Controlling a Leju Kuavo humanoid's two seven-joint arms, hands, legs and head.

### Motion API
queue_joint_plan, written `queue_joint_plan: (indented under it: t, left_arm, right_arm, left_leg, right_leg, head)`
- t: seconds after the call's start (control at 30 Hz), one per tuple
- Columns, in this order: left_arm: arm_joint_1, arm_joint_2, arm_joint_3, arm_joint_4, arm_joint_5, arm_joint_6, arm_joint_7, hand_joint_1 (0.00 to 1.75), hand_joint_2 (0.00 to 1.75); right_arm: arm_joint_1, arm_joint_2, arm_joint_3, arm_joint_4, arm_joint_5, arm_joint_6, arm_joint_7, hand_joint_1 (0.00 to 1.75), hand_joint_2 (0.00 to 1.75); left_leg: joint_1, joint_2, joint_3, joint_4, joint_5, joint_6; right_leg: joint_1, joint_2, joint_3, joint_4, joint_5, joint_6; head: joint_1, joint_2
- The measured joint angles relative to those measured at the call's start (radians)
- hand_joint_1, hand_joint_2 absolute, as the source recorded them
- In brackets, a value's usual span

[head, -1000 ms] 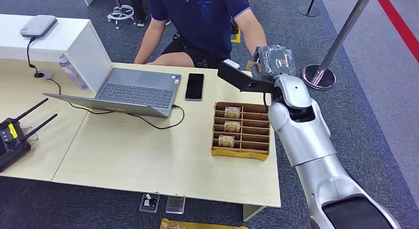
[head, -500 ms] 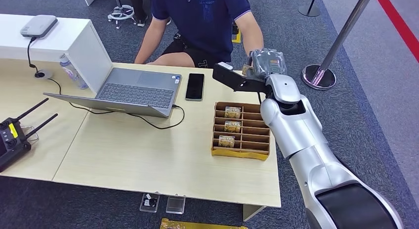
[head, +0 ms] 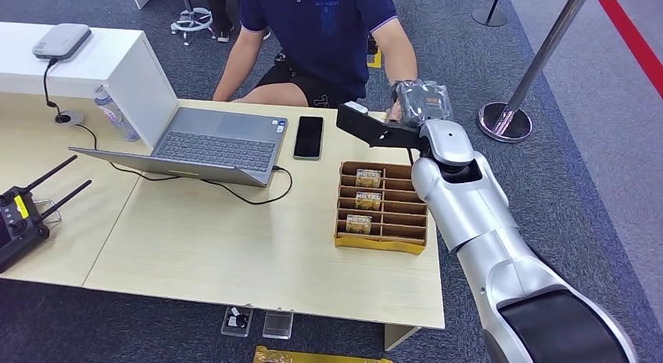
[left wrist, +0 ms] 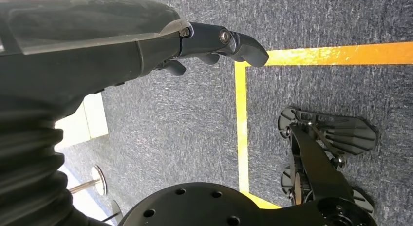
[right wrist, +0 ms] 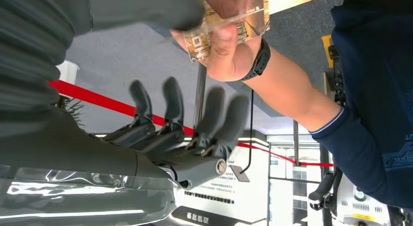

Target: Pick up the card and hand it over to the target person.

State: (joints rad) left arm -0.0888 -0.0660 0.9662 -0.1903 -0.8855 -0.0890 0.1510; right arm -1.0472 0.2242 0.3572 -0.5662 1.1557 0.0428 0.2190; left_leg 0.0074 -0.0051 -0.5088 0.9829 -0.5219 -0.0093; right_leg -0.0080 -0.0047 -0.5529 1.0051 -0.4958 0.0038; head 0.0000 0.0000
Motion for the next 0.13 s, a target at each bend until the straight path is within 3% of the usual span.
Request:
queue_joint_plan:
  t: [0.13]
  left_arm:
    - [0.0, 0.001, 0.001, 0.001, -0.001, -0.003, 0.004, 0.0, 0.0]
  right_arm:
    - [0.004, -0.007, -0.005, -0.002, 0.003, 0.0, 0.0, 0.0, 1.75]
  left_leg:
    - [0.0, 0.0, 0.0, 0.0, 0.0, 0.0]
  right_leg:
    - [0.0, 0.0, 0.0, 0.0, 0.0, 0.0]
  head:
    - [0.0, 0.0]
